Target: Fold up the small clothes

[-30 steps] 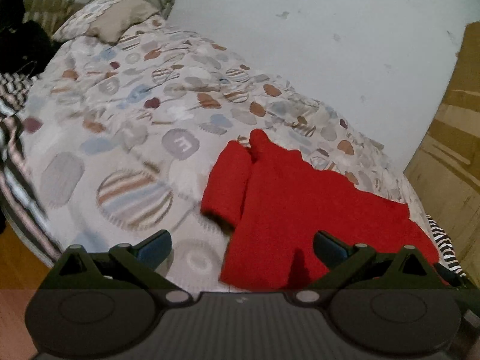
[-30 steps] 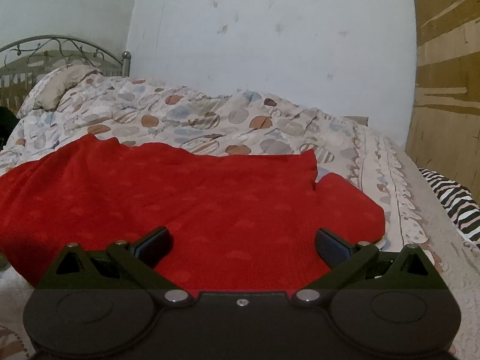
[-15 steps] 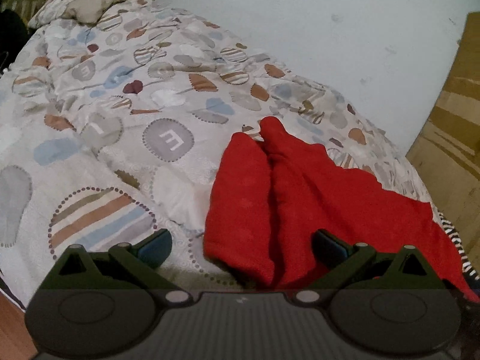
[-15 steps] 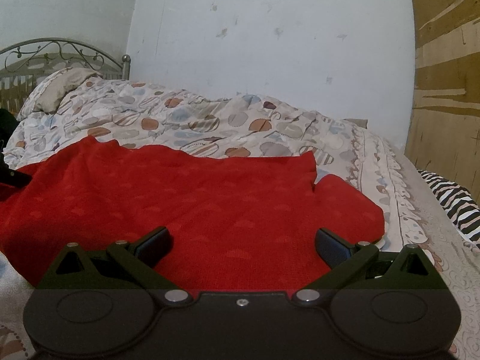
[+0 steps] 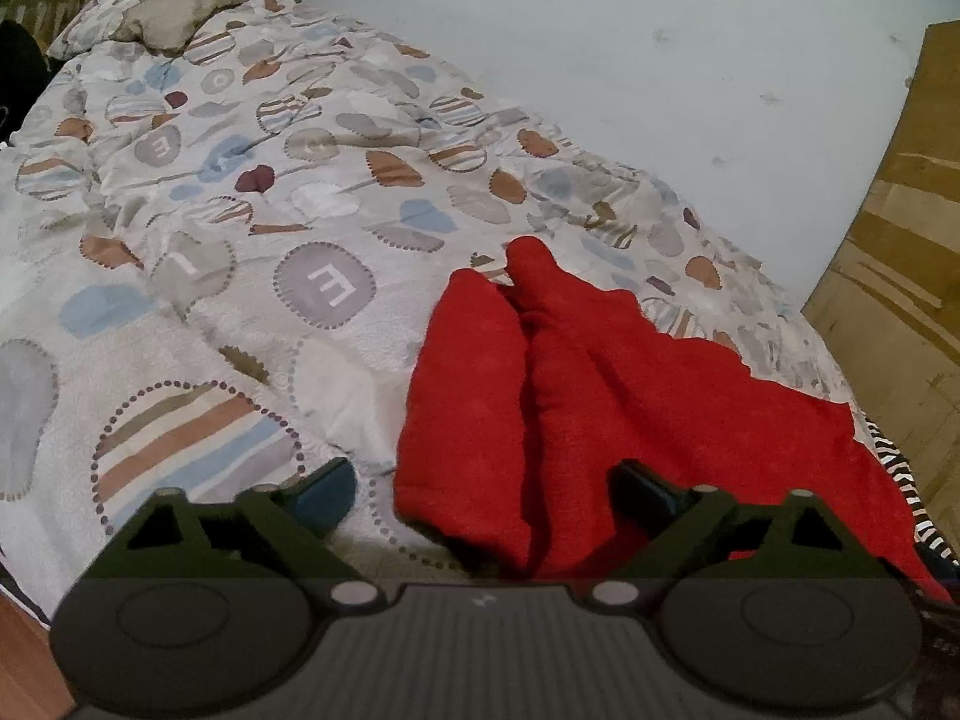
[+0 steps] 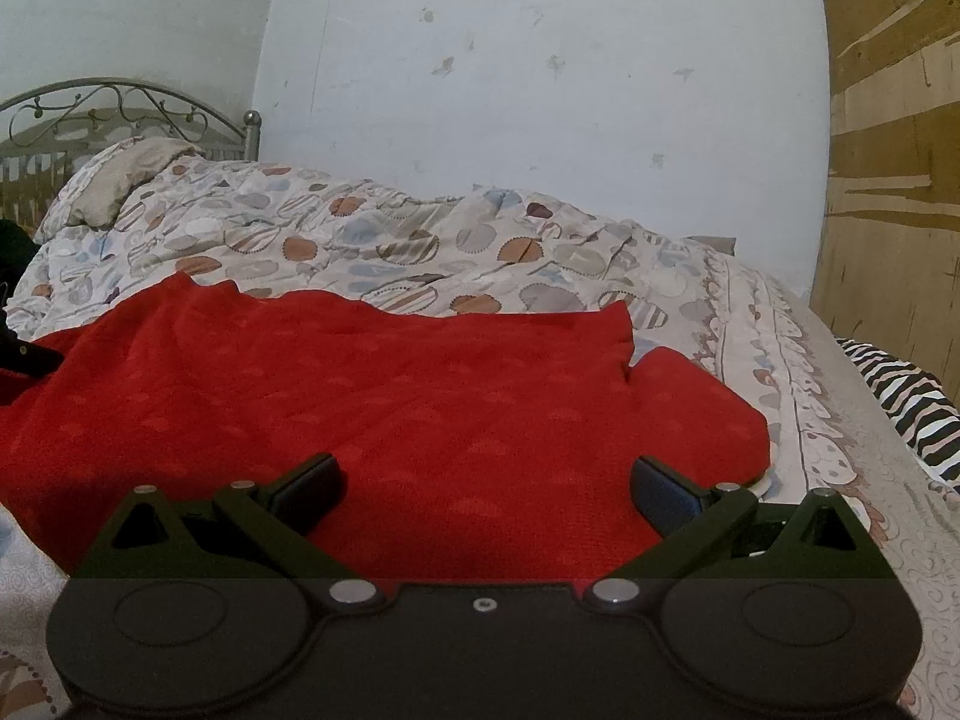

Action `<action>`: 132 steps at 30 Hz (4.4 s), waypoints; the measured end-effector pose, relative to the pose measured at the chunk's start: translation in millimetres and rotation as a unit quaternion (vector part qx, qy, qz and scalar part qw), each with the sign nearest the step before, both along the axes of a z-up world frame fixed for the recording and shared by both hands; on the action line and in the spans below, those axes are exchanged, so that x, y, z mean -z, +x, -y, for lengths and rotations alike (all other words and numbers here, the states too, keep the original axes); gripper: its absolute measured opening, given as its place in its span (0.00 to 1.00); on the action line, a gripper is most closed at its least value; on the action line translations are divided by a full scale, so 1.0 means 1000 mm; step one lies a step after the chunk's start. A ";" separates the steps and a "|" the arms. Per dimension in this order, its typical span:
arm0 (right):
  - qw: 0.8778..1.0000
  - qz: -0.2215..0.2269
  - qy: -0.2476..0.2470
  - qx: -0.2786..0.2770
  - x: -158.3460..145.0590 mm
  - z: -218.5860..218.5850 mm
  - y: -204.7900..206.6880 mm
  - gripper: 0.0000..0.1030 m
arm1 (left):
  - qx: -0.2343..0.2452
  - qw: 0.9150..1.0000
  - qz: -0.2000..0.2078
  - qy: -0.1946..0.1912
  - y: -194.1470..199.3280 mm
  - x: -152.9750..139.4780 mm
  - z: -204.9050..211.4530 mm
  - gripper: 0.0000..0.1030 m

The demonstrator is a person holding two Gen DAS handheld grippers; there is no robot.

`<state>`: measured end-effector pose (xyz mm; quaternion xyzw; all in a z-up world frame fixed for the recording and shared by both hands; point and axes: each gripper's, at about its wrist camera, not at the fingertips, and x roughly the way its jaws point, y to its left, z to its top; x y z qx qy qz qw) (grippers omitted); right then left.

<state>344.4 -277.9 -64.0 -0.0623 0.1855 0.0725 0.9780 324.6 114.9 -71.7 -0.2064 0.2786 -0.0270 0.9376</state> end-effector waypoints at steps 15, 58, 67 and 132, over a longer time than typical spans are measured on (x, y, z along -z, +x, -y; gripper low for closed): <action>1.000 0.000 0.003 -0.001 0.000 0.000 0.000 1.00 | -0.019 0.999 -0.002 0.050 0.002 -0.024 0.027 0.22; 0.994 0.013 0.013 0.106 -0.005 0.068 -0.058 1.00 | 0.301 0.939 0.078 0.150 0.007 -0.101 0.231 0.90; 0.994 0.002 0.033 0.101 -0.014 0.072 -0.056 1.00 | 0.242 0.945 0.178 0.127 -0.058 -0.116 0.170 1.00; 0.961 -0.110 0.253 -0.003 -0.027 0.132 0.061 0.33 | 0.309 0.943 0.121 0.036 -0.035 -0.091 0.192 0.98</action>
